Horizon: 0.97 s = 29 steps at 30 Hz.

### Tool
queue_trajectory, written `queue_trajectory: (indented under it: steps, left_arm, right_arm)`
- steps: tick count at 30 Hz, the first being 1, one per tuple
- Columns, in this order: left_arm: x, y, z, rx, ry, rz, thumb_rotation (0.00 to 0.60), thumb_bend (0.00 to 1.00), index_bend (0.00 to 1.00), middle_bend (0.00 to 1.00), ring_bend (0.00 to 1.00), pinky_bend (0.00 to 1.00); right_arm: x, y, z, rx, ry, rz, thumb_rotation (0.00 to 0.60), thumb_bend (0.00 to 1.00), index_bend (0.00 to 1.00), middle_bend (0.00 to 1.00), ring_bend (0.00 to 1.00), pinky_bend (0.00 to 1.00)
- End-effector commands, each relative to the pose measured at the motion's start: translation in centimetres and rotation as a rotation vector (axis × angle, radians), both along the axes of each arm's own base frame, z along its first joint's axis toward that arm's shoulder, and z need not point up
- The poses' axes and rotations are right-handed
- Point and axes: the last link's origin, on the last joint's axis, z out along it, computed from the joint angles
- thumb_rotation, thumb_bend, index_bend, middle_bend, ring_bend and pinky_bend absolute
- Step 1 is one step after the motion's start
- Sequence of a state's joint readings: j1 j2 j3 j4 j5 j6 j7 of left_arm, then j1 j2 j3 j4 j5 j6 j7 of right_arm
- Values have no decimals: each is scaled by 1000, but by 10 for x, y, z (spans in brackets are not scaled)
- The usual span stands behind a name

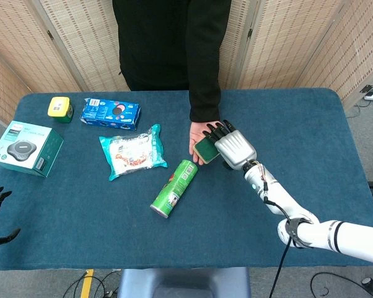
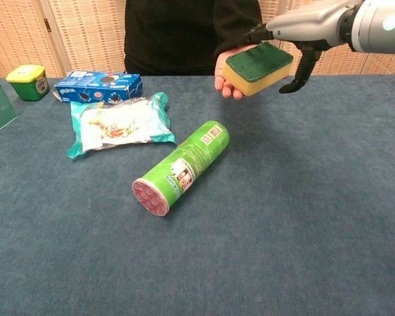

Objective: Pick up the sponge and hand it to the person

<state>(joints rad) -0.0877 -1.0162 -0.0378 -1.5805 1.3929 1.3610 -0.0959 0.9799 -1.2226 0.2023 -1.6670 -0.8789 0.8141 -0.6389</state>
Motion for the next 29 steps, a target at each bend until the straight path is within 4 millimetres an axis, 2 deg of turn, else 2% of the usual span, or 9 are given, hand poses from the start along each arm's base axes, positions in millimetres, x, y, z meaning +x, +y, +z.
queue_trajectory:
  steps: [1,4,7,10,13,16,20,24,29]
  left_arm:
    - [0,0,0,2,3,0,600,262,153,90,65,248]
    - [2,-1,0,6,5,-9,600,262,153,90,65,248]
    - [4,-2,0,12,14,-18,600,262,153,90,65,248]
    - [8,-3,-1,19,16,-36,600,262,153,90,65,248]
    - [15,-5,-5,19,22,-75,600,262,153,90,65,248]
    - [23,-9,-10,8,36,-122,600,262,153,90,65,248]
    - [29,-12,-16,-10,52,-152,600,262,153,90,65,248]
    - [33,-15,-21,-20,62,-169,600,262,153,90,65,248]
    - [37,-19,-24,-29,75,-186,600,262,153,90,65,248]
  right_arm:
    - [1,12,15,3,11,2,600,183,0,0,0,0]
    - [-5,34,34,-4,20,10,600,183,0,0,0,0]
    - [-20,69,55,-18,17,1,600,183,0,0,0,0]
    - [-50,110,70,-47,-4,-21,600,183,0,0,0,0]
    - [-90,155,77,-102,-50,-22,600,183,0,0,0,0]
    - [-138,199,78,-193,-105,-33,600,183,0,0,0,0]
    - [-176,238,75,-299,-137,-69,600,183,0,0,0,0]
    - [-183,257,76,-345,-134,-47,600,183,0,0,0,0]
    - [-184,260,83,-362,-176,-64,600,182,0,0,0,0]
